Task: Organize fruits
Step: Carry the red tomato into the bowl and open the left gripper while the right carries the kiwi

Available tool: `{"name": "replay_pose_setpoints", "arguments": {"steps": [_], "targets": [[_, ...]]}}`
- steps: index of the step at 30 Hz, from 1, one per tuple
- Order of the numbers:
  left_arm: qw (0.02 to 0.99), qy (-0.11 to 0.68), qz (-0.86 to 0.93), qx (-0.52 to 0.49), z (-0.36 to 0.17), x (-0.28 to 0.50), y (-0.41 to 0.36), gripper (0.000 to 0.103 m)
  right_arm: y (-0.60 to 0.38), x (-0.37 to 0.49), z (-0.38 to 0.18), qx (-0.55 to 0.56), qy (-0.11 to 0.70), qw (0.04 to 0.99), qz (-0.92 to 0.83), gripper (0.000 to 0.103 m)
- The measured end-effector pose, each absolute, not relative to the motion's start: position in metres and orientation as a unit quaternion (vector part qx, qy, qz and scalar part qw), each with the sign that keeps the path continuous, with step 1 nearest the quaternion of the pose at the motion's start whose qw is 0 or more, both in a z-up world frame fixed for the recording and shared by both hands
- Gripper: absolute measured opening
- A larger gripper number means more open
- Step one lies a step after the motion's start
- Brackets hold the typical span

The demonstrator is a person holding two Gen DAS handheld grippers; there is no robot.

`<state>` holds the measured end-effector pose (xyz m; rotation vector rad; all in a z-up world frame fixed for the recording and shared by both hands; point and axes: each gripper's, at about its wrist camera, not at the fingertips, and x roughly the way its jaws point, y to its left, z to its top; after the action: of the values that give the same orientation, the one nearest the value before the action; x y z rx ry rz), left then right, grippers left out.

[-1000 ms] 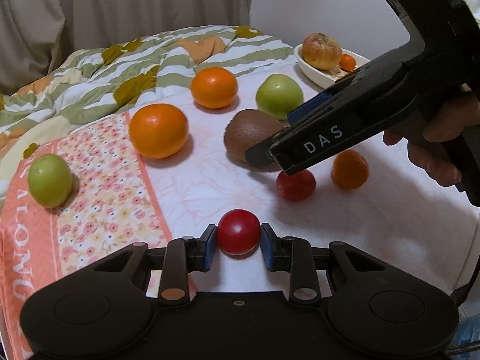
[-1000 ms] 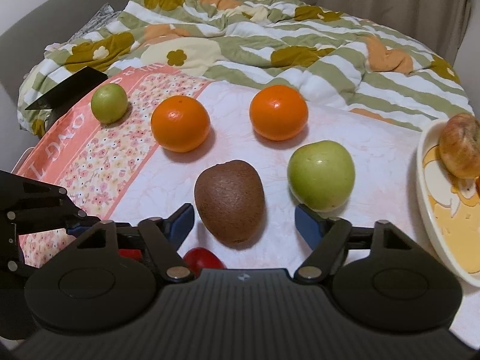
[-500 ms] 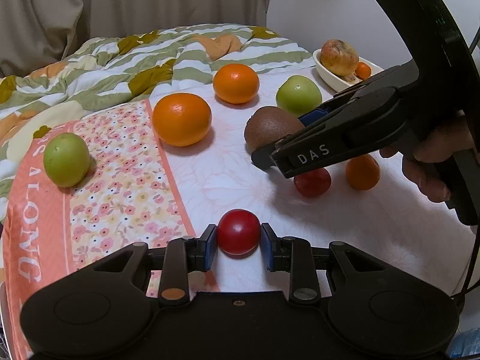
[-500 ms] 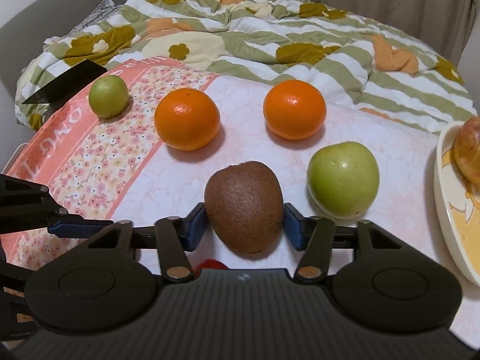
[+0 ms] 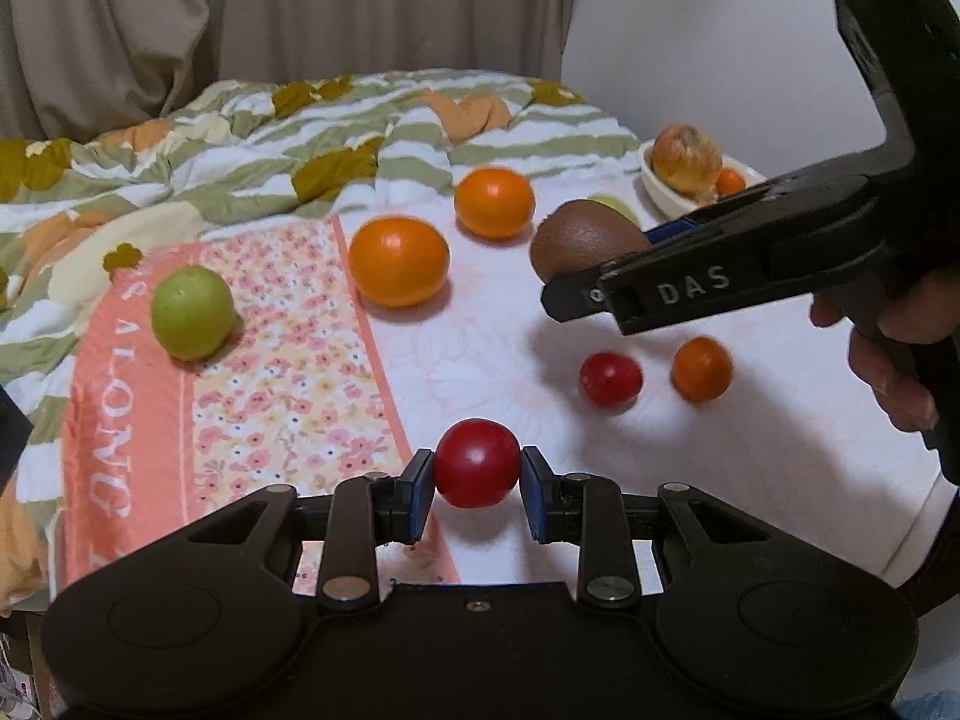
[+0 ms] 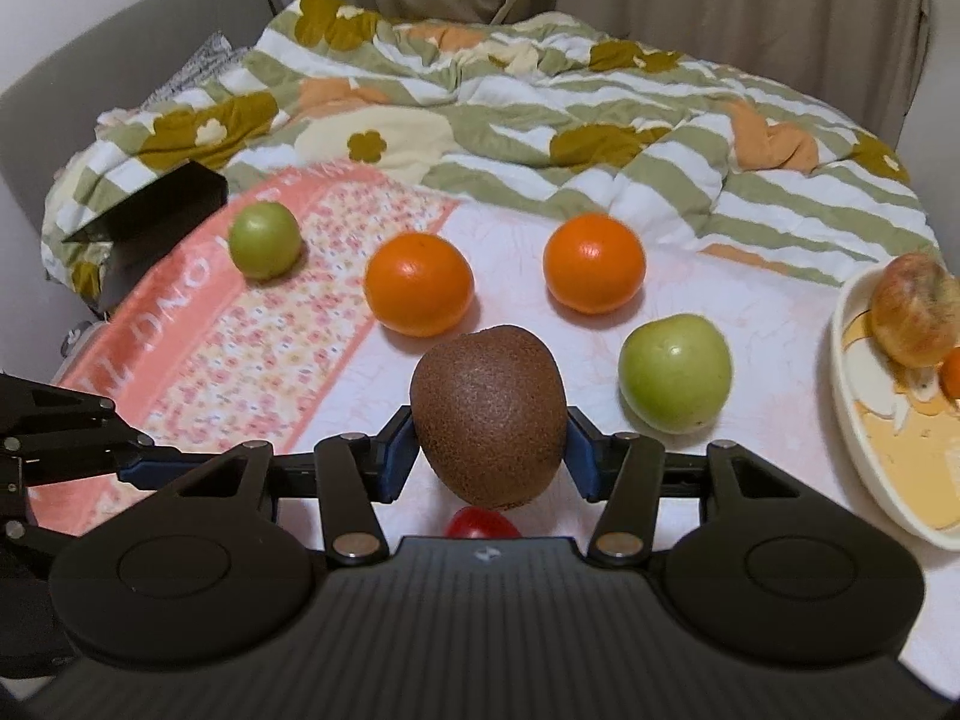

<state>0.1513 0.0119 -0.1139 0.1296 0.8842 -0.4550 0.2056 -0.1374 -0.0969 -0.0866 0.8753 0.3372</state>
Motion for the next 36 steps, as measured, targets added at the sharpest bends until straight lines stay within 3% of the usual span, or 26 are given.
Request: {"name": "replay_pose_setpoints", "arguments": {"steps": [11,21,36], "targets": [[0.900,0.377,-0.213,0.054,-0.061,0.130,-0.005,0.034,-0.176,0.149,-0.037,-0.016,0.398,0.907,0.133,0.066],[0.919,0.343,-0.189,0.043,-0.016,0.116,-0.070,0.034,-0.260,0.110,-0.002,-0.007,0.393,0.911,0.123,0.066],[0.924,0.347,-0.158,0.023,-0.021,0.163,-0.198,0.034,-0.408,0.149,-0.009,-0.028,0.390,0.914,0.111,0.066]]}}
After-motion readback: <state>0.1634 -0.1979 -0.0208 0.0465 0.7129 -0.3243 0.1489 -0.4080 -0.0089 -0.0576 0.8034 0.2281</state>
